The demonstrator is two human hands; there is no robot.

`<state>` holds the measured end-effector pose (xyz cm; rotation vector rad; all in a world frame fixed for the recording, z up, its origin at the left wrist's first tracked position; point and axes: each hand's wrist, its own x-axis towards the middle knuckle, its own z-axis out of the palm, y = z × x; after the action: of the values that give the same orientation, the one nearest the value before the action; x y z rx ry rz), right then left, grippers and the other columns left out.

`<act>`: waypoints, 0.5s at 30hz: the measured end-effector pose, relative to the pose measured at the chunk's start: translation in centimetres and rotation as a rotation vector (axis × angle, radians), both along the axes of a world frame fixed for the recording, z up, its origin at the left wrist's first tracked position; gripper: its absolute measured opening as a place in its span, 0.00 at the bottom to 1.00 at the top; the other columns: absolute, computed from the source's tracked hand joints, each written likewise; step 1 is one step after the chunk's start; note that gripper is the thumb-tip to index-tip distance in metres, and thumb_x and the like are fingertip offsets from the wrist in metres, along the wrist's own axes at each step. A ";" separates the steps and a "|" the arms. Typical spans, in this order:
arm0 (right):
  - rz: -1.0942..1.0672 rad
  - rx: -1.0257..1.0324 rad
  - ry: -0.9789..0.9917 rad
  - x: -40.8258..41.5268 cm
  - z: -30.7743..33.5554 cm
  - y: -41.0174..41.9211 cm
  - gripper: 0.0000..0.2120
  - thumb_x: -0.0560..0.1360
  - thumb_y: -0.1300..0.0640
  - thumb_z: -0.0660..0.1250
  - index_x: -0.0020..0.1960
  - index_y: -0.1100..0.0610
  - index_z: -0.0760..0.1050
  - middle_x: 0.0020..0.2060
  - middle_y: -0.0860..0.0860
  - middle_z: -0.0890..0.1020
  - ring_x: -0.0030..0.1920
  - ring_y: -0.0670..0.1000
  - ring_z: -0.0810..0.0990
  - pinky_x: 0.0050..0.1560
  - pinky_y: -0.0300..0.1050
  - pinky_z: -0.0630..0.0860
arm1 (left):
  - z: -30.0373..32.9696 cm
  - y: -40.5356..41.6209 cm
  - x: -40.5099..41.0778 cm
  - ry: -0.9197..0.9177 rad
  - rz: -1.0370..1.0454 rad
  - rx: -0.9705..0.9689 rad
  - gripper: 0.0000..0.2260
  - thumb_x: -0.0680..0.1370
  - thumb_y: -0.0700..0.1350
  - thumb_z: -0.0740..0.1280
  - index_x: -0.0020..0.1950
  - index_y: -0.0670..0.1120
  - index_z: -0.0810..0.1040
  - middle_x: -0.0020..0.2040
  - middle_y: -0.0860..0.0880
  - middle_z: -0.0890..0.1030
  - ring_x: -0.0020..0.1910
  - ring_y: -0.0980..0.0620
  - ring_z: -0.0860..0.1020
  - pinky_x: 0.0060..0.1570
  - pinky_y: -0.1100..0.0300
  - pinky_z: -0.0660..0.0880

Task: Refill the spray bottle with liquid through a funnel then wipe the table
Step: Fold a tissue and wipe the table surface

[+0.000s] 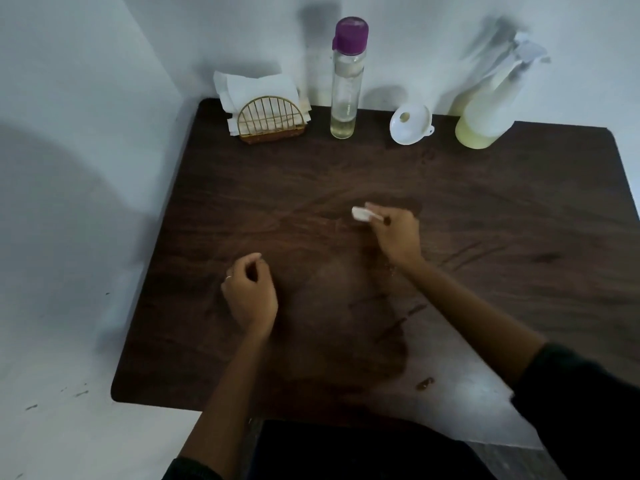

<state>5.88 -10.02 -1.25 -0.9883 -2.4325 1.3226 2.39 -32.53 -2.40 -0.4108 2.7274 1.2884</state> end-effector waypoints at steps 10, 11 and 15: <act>0.300 0.757 -0.502 -6.2 -3.9 -1.0 0.23 0.76 0.60 0.51 0.69 0.66 0.64 0.66 0.62 0.70 0.66 0.61 0.66 0.68 0.54 0.60 | -3.5 -4.5 1.1 0.161 -0.035 -0.004 0.21 0.79 0.51 0.55 0.66 0.42 0.74 0.67 0.42 0.75 0.68 0.44 0.70 0.66 0.52 0.65; 0.352 0.776 -0.510 -6.4 -4.3 -2.6 0.25 0.76 0.57 0.53 0.71 0.66 0.61 0.68 0.63 0.68 0.69 0.61 0.64 0.70 0.56 0.57 | -3.3 -4.6 1.2 0.166 -0.036 0.026 0.22 0.79 0.52 0.54 0.66 0.42 0.74 0.67 0.42 0.75 0.68 0.45 0.70 0.66 0.53 0.65; 0.683 0.704 -0.244 -5.0 -4.3 -11.5 0.29 0.74 0.51 0.58 0.70 0.66 0.63 0.68 0.64 0.68 0.70 0.62 0.64 0.71 0.59 0.55 | -2.6 -5.2 1.4 0.197 -0.009 0.158 0.21 0.81 0.49 0.51 0.69 0.41 0.71 0.67 0.43 0.73 0.66 0.52 0.70 0.61 0.77 0.60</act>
<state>0.90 -21.50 -5.54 -0.1346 -3.2040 0.3488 3.83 -37.68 -4.96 -0.2691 2.7489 1.6078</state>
